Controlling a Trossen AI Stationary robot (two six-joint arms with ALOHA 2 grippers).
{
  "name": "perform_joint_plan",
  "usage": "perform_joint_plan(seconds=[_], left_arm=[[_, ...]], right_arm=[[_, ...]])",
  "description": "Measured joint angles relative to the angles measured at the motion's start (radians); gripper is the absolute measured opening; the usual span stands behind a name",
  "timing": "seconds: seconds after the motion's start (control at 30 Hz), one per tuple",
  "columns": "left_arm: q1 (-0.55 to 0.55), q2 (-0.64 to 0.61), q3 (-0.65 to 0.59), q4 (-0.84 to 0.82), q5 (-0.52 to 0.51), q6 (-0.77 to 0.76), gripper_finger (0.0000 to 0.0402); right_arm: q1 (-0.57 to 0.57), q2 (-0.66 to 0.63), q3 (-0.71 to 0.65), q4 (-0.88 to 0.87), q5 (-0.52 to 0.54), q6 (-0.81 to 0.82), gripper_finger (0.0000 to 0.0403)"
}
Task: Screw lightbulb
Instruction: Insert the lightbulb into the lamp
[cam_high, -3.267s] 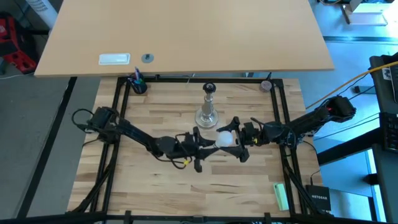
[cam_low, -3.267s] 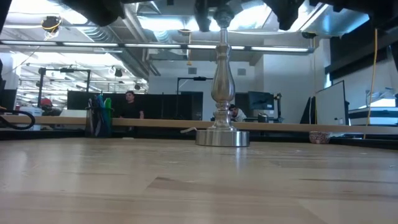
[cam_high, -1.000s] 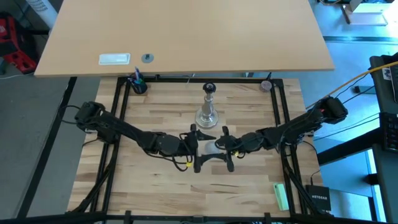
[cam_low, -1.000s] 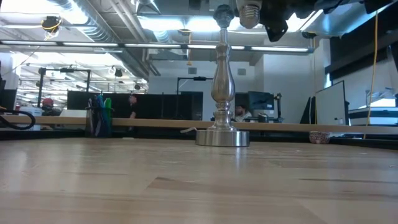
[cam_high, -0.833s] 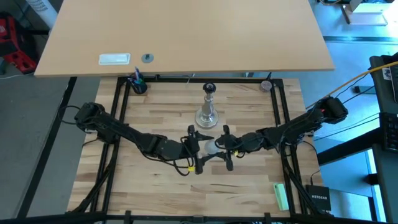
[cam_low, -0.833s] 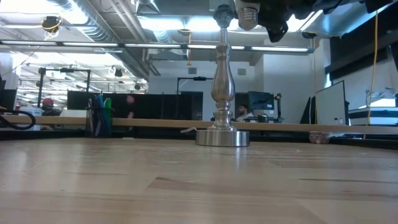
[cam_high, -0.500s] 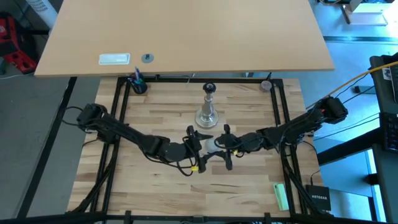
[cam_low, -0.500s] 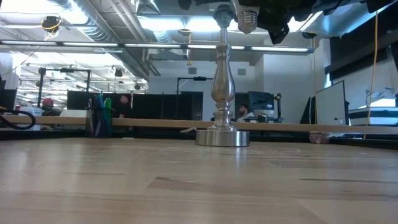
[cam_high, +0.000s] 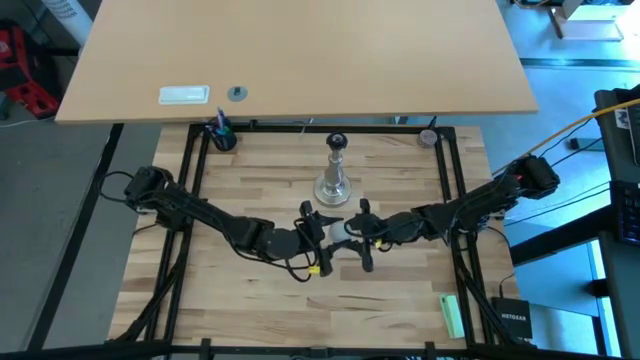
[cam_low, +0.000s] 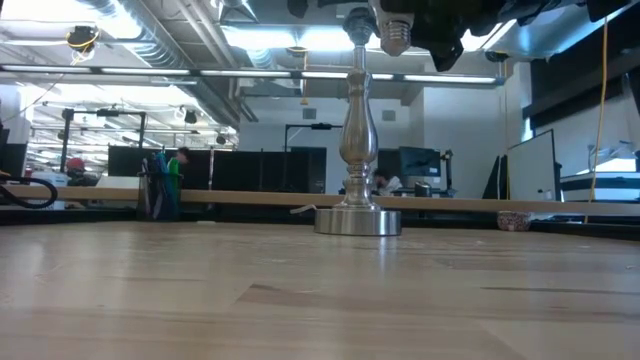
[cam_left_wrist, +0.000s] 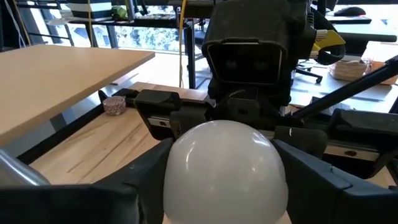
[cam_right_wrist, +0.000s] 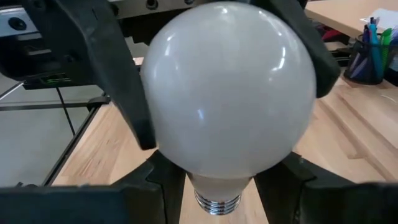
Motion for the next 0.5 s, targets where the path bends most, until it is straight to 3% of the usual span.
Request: perform_joint_plan(seconds=[0.1,0.33,0.5], left_arm=[[0.0,0.0,0.0,0.002,-0.001,0.004,0.0225],[-0.001,-0.004,0.0,-0.003,-0.006,0.011,0.0223],[-0.017,-0.043,-0.001,0.002,-0.031,0.035,0.0223]], right_arm=[[0.0,0.0,0.0,0.001,-0.005,0.0,0.0164],[0.0,-0.016,0.0,-0.012,-0.011,0.0,0.0267],[0.0,-0.112,0.0,-0.108,-0.016,-0.023,0.0311]])
